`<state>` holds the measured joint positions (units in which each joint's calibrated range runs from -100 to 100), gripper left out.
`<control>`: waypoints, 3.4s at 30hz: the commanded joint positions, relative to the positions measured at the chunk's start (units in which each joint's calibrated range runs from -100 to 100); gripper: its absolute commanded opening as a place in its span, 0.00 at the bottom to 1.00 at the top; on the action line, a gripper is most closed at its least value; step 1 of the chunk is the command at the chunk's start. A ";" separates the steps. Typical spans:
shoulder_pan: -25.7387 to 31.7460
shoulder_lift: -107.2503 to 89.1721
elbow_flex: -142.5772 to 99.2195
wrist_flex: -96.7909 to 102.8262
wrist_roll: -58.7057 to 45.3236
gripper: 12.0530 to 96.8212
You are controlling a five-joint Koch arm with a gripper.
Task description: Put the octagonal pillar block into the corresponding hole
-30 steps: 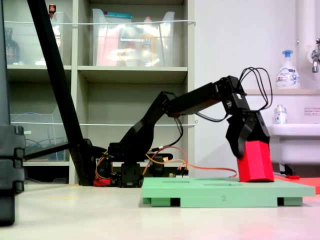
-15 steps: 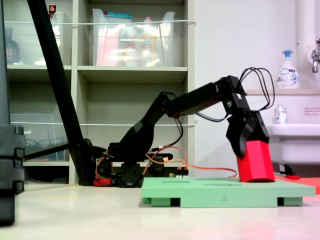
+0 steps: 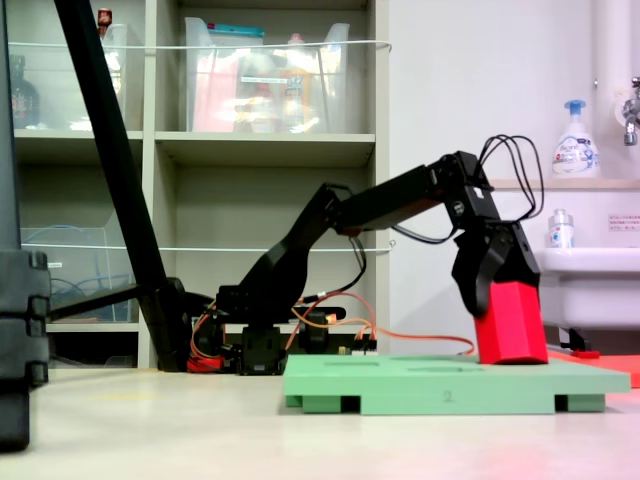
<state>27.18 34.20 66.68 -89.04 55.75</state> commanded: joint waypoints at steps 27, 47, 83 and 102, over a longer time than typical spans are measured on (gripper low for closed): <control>-0.88 -10.74 1.31 -8.56 5.32 0.31; 0.20 -9.06 1.21 -10.96 6.69 0.31; 0.29 -8.92 1.11 -10.96 -3.81 0.28; -0.10 -6.69 1.11 -10.96 -6.74 0.28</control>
<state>27.37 28.18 66.19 -97.16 47.99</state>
